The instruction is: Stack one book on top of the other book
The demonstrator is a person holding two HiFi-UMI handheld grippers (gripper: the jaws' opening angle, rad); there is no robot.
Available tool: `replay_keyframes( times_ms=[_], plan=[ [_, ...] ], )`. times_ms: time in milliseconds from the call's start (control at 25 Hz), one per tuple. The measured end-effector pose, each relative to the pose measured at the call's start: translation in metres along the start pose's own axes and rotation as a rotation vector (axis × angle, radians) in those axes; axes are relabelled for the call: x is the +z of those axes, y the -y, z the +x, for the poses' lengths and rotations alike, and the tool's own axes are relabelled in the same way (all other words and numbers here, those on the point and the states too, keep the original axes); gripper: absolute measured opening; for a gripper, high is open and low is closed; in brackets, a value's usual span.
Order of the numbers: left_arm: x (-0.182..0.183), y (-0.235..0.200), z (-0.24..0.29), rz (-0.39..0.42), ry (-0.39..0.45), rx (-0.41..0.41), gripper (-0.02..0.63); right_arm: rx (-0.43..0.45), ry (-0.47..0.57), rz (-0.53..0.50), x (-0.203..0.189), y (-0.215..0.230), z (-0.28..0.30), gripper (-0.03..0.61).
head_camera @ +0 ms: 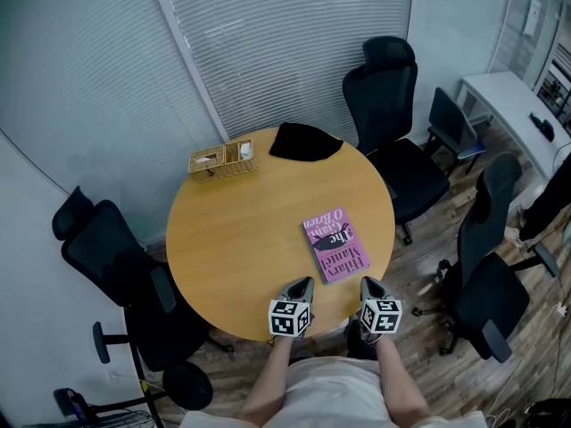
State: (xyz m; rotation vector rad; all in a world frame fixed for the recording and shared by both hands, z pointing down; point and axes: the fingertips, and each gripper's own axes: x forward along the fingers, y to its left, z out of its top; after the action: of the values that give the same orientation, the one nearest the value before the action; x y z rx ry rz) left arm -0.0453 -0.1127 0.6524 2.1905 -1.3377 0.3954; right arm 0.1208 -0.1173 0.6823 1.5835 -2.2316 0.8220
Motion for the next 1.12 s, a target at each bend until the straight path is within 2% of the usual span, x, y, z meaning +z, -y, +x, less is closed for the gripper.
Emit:
replay_keyframes(
  times_ms=[1120],
  plan=[
    [0.0041, 0.0061, -0.0033, -0.008, 0.016, -0.005, 0.029, -0.010, 0.012, 0.007, -0.0029, 0.0060, -0.0072, 0.018]
  ],
)
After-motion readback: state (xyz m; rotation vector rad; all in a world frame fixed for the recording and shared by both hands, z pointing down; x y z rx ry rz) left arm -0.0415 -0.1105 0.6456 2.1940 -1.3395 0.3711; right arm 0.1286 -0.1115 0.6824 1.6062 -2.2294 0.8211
